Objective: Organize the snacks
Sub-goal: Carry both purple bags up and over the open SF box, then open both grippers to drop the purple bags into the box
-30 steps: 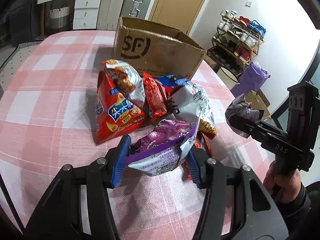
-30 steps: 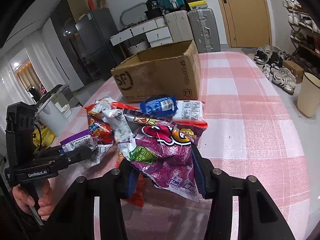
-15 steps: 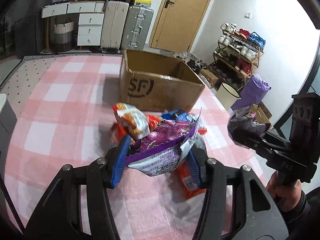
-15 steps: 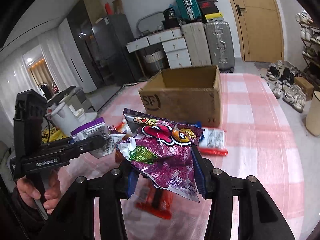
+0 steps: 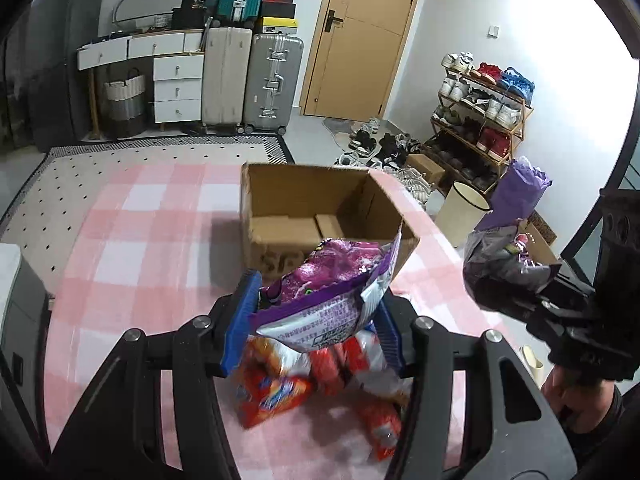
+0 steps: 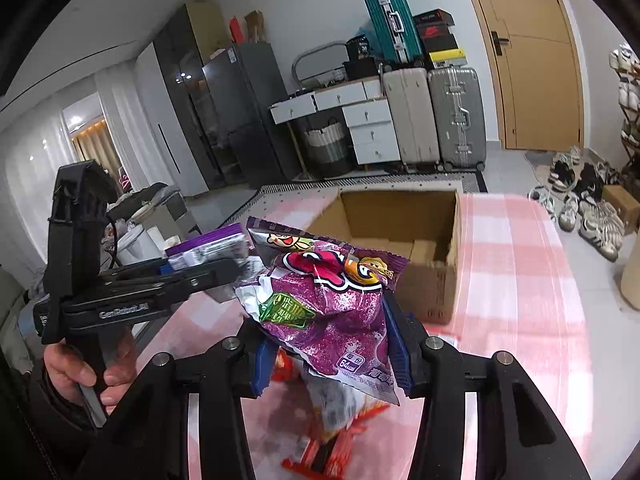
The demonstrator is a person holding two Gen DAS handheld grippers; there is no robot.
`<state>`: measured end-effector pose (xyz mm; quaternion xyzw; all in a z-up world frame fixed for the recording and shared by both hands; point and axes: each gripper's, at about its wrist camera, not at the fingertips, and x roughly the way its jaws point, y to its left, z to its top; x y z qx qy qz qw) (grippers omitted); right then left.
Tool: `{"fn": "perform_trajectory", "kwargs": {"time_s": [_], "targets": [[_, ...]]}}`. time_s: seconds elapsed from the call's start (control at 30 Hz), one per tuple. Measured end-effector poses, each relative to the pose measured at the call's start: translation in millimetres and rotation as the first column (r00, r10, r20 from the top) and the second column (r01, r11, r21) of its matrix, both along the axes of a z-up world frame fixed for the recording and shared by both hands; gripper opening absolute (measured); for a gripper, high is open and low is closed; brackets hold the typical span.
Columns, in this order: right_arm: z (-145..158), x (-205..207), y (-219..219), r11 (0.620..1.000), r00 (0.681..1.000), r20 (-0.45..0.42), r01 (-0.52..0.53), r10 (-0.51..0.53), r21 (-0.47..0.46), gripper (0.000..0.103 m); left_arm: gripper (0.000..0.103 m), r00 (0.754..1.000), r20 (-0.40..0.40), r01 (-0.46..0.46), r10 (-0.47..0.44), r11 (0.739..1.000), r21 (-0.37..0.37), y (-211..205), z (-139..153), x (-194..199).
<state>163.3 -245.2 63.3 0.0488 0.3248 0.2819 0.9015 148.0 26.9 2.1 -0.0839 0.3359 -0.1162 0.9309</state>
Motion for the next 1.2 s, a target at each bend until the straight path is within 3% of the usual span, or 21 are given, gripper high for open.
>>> {"fn": "perform_trajectory", "kwargs": {"time_s": [0.33,0.63,0.87,1.2], "targets": [[31.7,40.6,9.8,1.0,0.999,0.052,-0.009,0.009,-0.011,0.048,0.052,0.999,-0.008,-0.035,0.035,0.999,0.007,-6.4,34.0,67.8],[37.3,97.1,25.7,0.999,0.999,0.038,-0.036,0.038,-0.035,0.048,0.052,0.999,-0.036,-0.025,0.026,0.999,0.022,-11.1,36.9,130.5],[23.5,137.5,28.5,0.999,1.0,-0.007,-0.028,0.028,-0.036,0.048,0.052,0.997,-0.081,-0.006,0.008,1.0,0.023,-19.1,11.3,171.2],[-20.8,176.9,37.5,0.998,0.997,-0.08,-0.019,0.013,-0.068,0.048,0.052,0.99,-0.141,0.02,-0.017,1.0,0.017,-24.1,-36.0,203.7]]}}
